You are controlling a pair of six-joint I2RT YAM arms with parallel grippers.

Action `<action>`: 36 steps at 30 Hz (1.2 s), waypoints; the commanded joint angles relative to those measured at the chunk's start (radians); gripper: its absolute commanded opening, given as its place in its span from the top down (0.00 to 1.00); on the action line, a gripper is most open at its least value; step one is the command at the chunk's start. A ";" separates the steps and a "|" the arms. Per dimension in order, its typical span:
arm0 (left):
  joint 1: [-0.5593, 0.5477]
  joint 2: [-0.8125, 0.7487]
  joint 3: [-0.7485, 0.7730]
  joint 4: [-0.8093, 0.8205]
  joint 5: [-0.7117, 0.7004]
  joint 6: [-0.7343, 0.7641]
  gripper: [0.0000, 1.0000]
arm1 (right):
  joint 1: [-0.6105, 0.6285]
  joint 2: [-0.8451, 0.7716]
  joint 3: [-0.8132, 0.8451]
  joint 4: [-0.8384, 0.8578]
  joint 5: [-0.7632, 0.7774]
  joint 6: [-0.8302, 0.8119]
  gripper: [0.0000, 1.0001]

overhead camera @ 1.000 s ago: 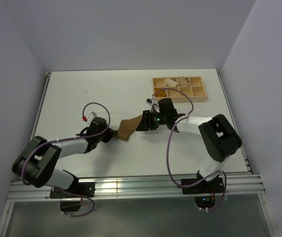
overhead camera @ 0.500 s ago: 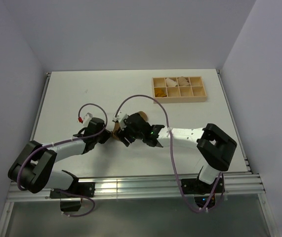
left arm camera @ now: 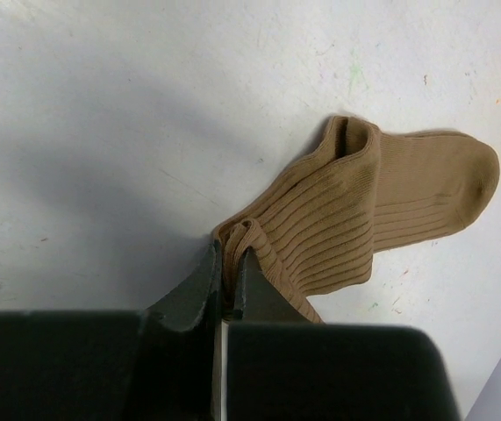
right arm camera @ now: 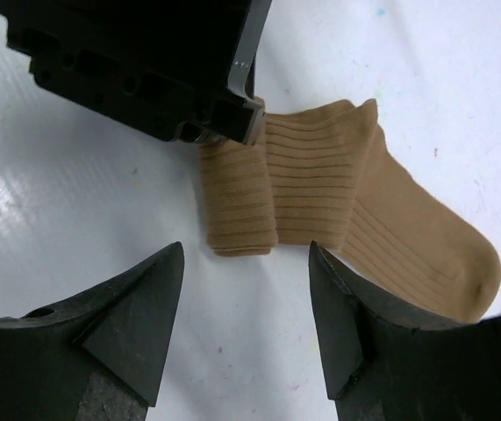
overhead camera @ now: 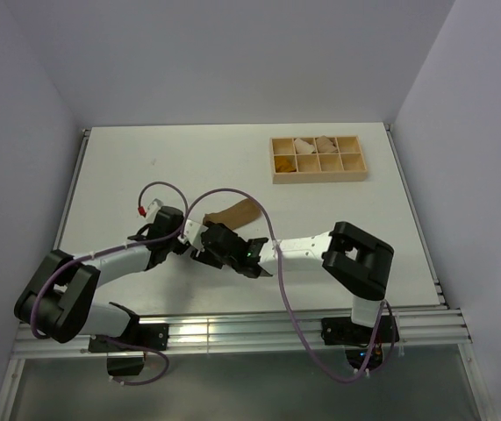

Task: Roll the socks
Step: Roll the sock at the center of the board.

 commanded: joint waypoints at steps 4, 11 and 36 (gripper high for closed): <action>-0.016 0.026 0.011 -0.082 -0.006 0.041 1.00 | 0.025 0.077 0.073 0.068 0.056 -0.078 0.34; -0.016 0.022 0.000 -0.068 0.028 0.026 1.00 | 0.025 0.102 0.035 0.135 -0.016 -0.044 0.34; 0.000 0.043 0.018 -0.056 0.083 0.021 1.00 | -0.015 0.206 -0.060 0.243 -0.021 0.001 0.71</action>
